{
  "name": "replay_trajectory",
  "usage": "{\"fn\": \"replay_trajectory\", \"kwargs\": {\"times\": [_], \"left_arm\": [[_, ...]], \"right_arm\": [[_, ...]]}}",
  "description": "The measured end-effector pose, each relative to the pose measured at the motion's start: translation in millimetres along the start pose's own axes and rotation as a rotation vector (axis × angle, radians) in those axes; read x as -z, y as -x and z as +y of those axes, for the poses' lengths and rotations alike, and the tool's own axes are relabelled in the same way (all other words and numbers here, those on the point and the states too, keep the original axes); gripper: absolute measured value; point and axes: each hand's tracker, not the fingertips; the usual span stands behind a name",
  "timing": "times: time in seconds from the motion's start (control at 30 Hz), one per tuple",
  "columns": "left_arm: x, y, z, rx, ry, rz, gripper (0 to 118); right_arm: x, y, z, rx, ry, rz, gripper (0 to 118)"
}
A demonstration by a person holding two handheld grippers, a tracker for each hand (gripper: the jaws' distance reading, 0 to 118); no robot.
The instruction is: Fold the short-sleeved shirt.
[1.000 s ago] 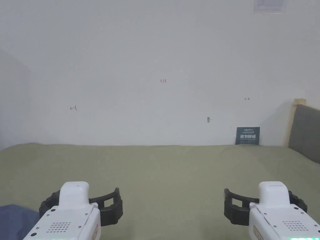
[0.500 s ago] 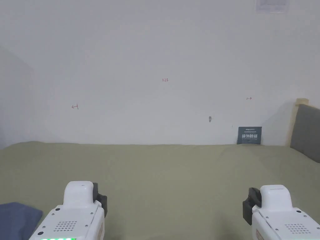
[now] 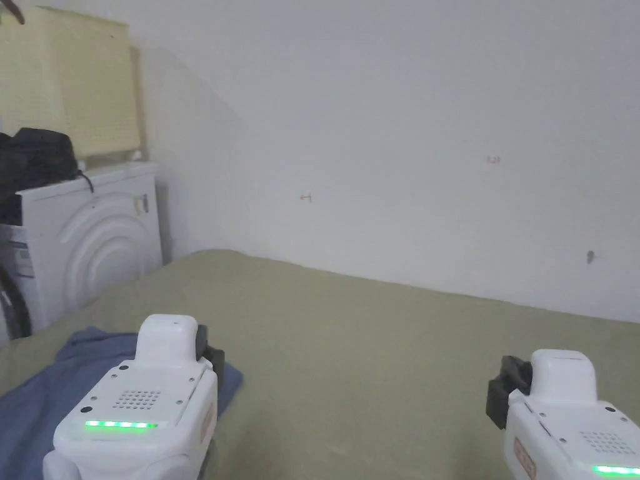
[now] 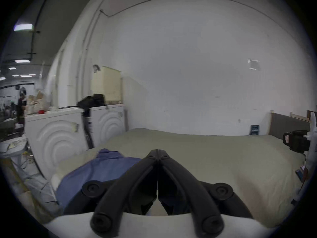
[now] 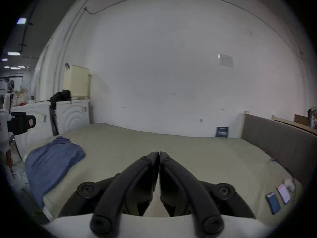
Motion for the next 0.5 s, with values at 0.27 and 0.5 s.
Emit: {"fn": "replay_trajectory", "kwargs": {"times": [0.27,0.5], "left_arm": [[-34.7,104.2,-8.4,-0.024,0.009,0.23,0],[-20.6,140.6,-24.7,-0.042,0.063,0.281,0]], "right_arm": [[41.9,137.5,7.5,-0.006,0.007,0.253,8],[69.6,201.2,-6.6,-0.019,0.031,0.348,8]]}}
